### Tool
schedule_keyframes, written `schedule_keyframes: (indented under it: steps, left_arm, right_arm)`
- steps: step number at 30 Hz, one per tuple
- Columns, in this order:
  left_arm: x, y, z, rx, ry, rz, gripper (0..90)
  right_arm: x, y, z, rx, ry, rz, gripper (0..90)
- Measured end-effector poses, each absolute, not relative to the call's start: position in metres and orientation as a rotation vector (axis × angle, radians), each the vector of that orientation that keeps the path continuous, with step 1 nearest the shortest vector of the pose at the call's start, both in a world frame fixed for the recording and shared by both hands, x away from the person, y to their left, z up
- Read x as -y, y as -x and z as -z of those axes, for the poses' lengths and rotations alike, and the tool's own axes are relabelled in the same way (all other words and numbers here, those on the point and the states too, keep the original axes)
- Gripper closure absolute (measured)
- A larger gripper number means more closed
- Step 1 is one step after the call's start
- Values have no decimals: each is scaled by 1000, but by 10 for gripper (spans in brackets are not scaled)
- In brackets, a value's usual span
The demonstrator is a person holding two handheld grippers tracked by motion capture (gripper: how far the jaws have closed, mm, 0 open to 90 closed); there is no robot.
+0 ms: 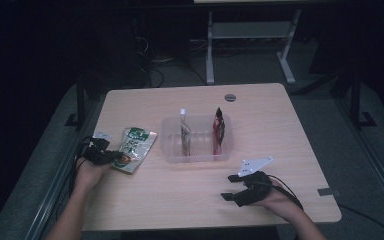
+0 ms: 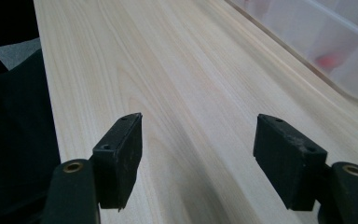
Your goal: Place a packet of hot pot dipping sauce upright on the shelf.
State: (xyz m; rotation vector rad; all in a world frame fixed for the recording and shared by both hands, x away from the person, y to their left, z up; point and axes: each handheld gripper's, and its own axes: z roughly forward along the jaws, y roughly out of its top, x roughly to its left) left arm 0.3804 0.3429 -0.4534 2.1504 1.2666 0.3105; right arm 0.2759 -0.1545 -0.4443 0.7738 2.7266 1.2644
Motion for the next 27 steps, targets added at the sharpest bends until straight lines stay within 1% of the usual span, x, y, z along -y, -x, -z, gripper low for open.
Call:
schedule_keyframes:
  steps: [4, 9, 18, 27]
  left_arm:
    - [-348, -381, 452, -1254, -2131, -278, 896]
    - [-355, -380, 448, -1238, -2112, -233, 899]
    - [-366, -369, 432, -1175, -2077, -189, 899]
    - [-366, -347, 415, -1093, -2119, -166, 899]
  right_arm:
    - [156, -276, 444, -2725, -767, -1266, 323]
    - [156, -276, 443, -2717, -770, -1272, 323]
    - [157, -276, 442, -2714, -768, -1274, 323]
    - [160, -277, 441, -2698, -785, -1288, 322]
